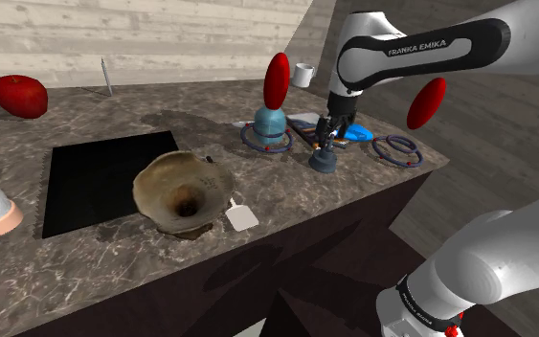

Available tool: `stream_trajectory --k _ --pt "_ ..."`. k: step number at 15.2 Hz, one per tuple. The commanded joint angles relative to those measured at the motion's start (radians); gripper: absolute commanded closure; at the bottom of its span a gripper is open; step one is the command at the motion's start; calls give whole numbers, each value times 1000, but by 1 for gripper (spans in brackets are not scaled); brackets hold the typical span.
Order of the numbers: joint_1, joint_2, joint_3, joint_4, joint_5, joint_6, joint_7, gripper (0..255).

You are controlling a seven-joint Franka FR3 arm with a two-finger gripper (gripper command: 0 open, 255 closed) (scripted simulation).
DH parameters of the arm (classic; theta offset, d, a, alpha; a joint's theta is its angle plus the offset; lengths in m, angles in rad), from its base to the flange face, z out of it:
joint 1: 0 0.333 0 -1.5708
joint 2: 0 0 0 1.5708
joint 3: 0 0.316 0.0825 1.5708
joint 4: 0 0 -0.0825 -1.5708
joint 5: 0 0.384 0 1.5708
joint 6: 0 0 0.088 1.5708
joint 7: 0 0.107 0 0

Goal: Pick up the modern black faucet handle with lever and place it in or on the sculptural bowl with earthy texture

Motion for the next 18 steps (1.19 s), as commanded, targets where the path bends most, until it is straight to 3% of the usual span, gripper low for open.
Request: stream_trajectory --k 1,11,12,18 --pt "-1 9 0 -24 -2 34 2 0" --pt "-2 15 -1 -40 -3 56 3 0" --pt "-2 15 -1 -40 -3 56 3 255" --pt "-2 14 -2 -42 -4 56 1 255"
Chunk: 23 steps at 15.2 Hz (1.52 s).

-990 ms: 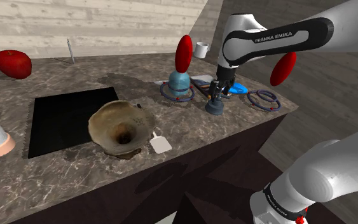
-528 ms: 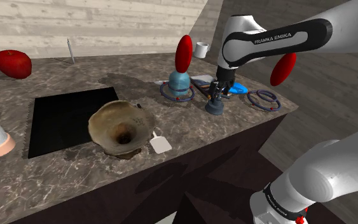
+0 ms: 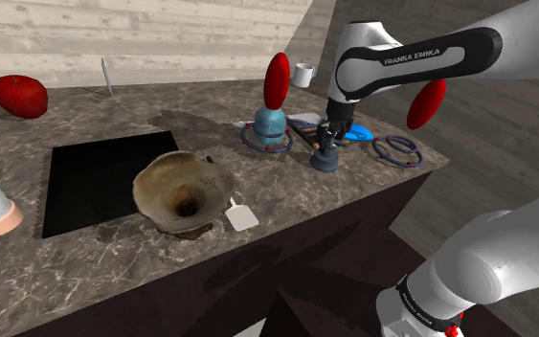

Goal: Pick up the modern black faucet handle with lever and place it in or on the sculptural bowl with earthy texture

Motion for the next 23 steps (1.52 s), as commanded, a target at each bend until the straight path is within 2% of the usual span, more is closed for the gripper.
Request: stream_trajectory --k 1,3,23 --pt "1 4 1 -3 1 2 -1 255" --pt "2 4 2 -2 2 0 1 255" --pt "3 -46 1 224 9 -274 -19 255"
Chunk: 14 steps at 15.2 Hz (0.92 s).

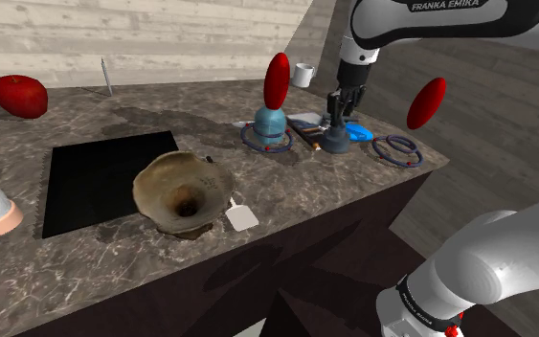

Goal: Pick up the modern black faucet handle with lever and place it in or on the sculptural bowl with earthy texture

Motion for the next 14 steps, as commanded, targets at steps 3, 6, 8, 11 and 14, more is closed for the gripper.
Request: stream_trajectory --k 3,6,8,11,14 --pt "-1 1 -1 55 0 -54 -5 255" --pt "-1 3 -1 98 0 -94 -7 255" --pt "-1 6 0 127 0 -121 -9 255" --pt "-1 11 0 173 0 -161 -11 255" --pt "-1 19 0 221 0 -201 -14 255"
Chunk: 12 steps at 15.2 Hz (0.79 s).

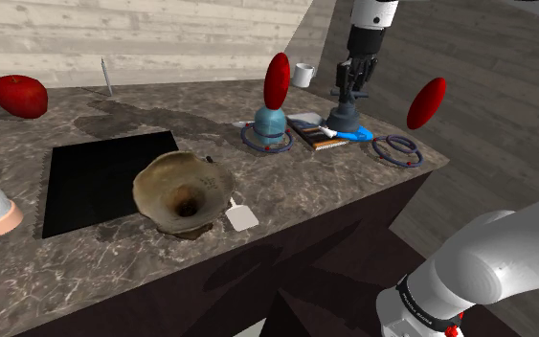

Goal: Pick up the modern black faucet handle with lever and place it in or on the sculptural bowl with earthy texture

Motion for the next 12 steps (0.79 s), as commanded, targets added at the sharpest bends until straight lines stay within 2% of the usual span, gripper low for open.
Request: stream_trajectory --k 1,8,12 --pt "-1 7 -1 35 -1 -28 -3 255" --pt "-2 32 0 151 -2 -118 -8 255" --pt "34 33 66 163 24 -136 91 255"
